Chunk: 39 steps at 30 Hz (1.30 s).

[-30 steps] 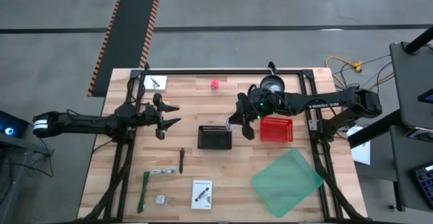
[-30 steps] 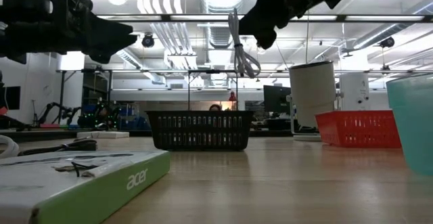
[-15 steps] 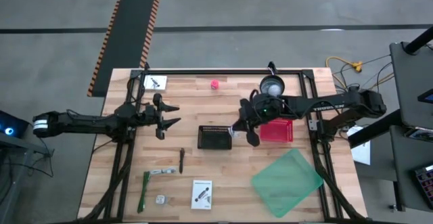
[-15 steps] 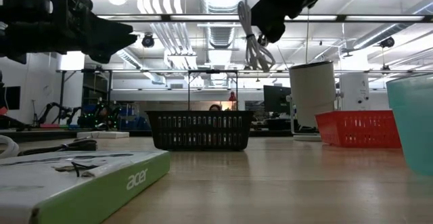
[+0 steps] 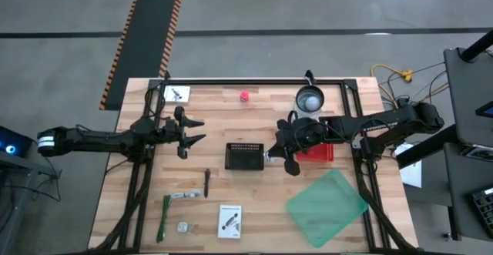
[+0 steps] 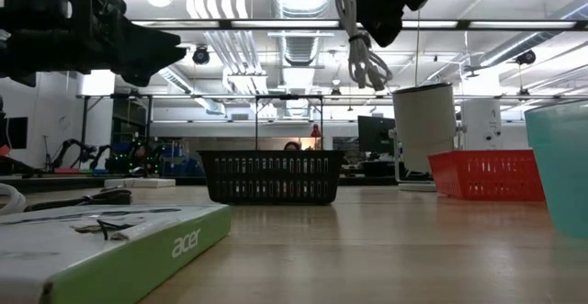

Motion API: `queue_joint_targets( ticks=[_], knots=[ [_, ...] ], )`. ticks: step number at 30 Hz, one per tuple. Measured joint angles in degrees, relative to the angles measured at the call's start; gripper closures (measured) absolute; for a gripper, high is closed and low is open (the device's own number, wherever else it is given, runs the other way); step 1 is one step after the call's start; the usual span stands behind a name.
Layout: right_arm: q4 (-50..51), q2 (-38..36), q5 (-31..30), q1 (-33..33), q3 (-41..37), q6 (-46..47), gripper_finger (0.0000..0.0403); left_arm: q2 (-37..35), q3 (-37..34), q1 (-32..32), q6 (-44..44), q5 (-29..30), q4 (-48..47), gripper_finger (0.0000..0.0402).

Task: Pick and place items into bin
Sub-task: Put the top white charger cable into the blue bin

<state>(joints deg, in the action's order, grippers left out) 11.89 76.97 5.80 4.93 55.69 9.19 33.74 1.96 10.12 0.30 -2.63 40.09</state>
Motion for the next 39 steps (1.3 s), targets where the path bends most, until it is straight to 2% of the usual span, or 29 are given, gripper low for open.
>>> queue_joint_targets(
  ticks=[8, 30, 39],
  knots=[
    [1.89, 0.00, -3.39, 2.83, -0.59, 2.66, 0.0394, 0.00, 0.00, 0.00, 0.00, 0.00, 0.01, 0.0210],
    [3.13, 0.02, -4.66, 5.88, -1.13, 9.23, 0.0394, 0.00, 0.00, -0.01, -0.04, 0.01, -0.01, 0.0210],
    [3.38, 0.02, -8.04, 8.34, -1.13, 11.45, 0.0394, 0.00, 0.00, -0.01, -0.05, 0.00, -0.01, 0.0210]
  ],
)
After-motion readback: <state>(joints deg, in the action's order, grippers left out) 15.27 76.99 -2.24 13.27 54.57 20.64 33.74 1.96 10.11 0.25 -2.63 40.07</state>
